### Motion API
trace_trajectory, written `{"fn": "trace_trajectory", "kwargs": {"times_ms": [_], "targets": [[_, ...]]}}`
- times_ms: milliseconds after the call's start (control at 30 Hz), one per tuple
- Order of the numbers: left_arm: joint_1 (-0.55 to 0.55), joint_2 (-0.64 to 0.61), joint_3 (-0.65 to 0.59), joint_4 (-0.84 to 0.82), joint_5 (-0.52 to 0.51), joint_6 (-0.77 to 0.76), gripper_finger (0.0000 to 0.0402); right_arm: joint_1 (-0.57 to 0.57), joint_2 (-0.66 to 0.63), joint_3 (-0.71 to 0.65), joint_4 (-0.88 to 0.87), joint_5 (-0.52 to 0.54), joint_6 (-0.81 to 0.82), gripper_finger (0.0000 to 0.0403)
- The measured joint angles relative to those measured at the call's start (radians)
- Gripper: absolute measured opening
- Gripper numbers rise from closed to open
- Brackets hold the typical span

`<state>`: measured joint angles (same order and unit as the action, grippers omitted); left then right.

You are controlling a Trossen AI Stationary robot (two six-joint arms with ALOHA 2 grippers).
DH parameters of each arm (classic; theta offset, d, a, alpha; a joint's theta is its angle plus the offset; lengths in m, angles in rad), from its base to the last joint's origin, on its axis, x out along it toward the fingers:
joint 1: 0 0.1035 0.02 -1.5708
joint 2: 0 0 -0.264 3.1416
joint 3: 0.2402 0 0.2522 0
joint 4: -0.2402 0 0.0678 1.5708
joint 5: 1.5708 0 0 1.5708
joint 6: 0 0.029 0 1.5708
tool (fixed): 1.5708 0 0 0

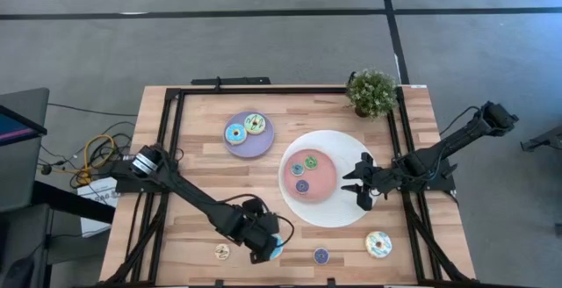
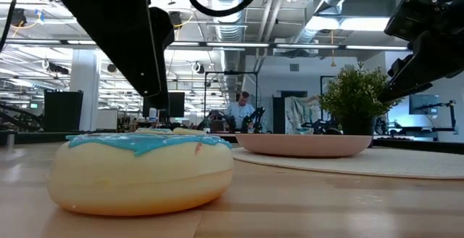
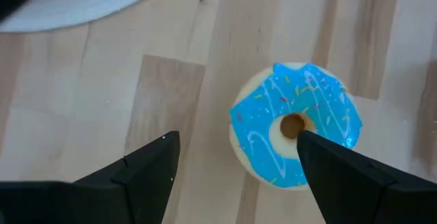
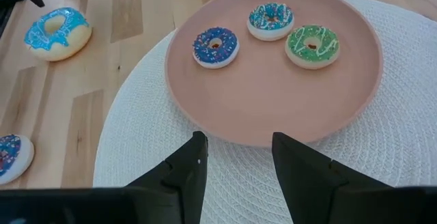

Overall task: Pick & Place donuts
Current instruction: Put the big light blue donut on the violet plate

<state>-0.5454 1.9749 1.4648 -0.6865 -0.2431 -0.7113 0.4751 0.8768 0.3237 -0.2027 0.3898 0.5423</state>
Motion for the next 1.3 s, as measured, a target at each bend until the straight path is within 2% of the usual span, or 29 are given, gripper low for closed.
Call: {"fn": "trace_trajectory", "kwargs": {"times_ms": [667,1300], "targets": [[0.014,0.059,0.007,0.025,0.071,0.022,0.0288,0.0,0.0,0.0,0.003,0.0,0.004,0.0154],[0.021,0.114,0.004,0.084,0.089,0.045,0.0288,0.0,0.0,0.0,0.001,0.0,0.008,0.0154]]}}
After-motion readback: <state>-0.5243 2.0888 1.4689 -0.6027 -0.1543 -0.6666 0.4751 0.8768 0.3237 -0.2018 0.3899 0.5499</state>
